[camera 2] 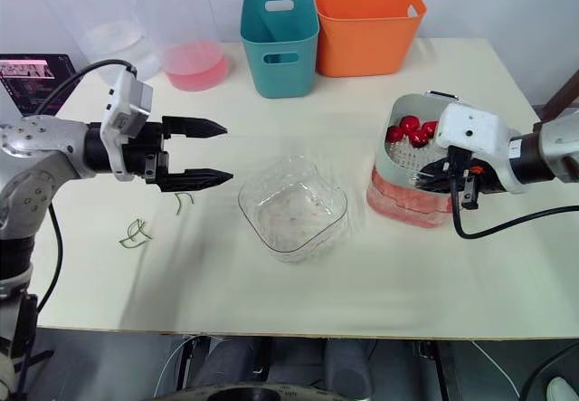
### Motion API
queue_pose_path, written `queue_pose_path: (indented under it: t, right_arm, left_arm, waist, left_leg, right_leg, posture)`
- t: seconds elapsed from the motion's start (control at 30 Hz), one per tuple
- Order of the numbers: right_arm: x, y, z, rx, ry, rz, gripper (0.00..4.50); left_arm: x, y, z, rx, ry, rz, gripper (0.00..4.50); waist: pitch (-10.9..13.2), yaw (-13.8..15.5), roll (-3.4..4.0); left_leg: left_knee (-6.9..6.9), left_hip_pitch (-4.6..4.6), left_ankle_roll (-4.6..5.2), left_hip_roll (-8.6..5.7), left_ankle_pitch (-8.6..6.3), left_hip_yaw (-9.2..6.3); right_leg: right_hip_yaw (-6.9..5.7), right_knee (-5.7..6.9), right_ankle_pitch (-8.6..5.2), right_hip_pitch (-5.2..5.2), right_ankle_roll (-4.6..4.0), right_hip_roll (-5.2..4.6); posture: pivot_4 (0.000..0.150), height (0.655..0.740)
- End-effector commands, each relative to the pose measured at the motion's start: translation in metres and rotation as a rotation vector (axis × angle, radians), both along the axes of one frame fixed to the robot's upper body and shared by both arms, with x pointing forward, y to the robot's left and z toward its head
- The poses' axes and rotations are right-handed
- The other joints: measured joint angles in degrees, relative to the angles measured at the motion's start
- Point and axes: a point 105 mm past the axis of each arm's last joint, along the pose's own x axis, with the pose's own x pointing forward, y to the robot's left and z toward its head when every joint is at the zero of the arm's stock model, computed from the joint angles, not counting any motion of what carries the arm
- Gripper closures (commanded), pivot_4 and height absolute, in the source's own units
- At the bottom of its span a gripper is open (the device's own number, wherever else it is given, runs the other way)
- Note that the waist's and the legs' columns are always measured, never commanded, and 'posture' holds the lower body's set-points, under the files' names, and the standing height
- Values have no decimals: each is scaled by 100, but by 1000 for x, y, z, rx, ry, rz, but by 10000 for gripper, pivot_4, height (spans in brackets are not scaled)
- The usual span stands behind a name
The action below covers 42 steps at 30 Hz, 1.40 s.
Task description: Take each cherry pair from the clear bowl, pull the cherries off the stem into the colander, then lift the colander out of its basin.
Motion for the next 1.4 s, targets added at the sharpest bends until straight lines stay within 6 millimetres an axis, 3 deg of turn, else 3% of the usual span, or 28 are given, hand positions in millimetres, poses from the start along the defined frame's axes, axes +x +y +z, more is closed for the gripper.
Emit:
queue_pose_path:
  t: [0.03,0.23,0.37,0.47,0.57,0.7,0.9,1.33,1.4]
  right_arm:
    - [-1,1,13,-7,-42,19,42947]
    - [6,1,15,9,-64,20,42947]
    - [31,12,31,37,-141,71,42947]
    - [52,27,41,72,-172,120,42947]
    - [81,57,44,136,-172,178,42947]
    - [101,89,25,121,-116,265,42947]
    - [119,114,-8,83,-54,303,42947]
    - [134,128,-31,54,21,299,42947]
    - [134,128,-32,56,25,300,32205]
  left_arm:
    - [4,5,15,-29,-83,38,0]
    - [9,7,14,-49,-88,70,0]
    - [24,13,12,-75,-115,155,0]
    - [26,15,9,-78,-113,172,0]
    - [32,23,10,-73,-123,226,0]
    - [33,32,6,-48,-110,257,0]
    - [22,42,0,-14,-73,266,0]
    - [19,42,-3,-13,-70,283,0]
    - [20,42,-4,-16,-69,284,0]
  waist:
    - [0,0,0]
    - [0,-8,0]
    - [-1,-50,2]
    - [-1,-86,2]
    - [-1,-165,1]
    - [-1,-175,0]
    - [-1,-154,0]
    - [-2,-183,0]
    - [-2,-184,0]
  left_leg:
    - [0,0,-1,0,0,0]
    - [1,0,-2,0,1,1]
    - [1,5,-3,1,2,5]
    - [0,6,-5,1,3,5]
    - [-1,1,-10,0,6,0]
    - [-3,1,-14,2,8,-4]
    - [0,-12,-21,-9,12,-15]
    - [-1,-10,-32,-9,18,-20]
    - [-1,-10,-33,-10,19,-20]
  right_leg:
    - [0,0,0,0,0,0]
    - [0,0,0,0,0,0]
    - [1,4,2,-1,0,0]
    - [1,6,2,-2,0,1]
    - [1,5,2,-5,0,1]
    - [1,12,2,-14,0,3]
    - [-1,12,3,-20,-1,-5]
    - [0,33,4,-30,0,-2]
    - [1,36,4,-32,0,-3]
  posture:
    - [1500,7394]
    - [1500,7394]
    - [1500,7394]
    - [1500,7394]
    - [1500,7394]
    - [1500,7394]
    - [1500,7394]
    - [1500,7394]
    - [1500,7394]
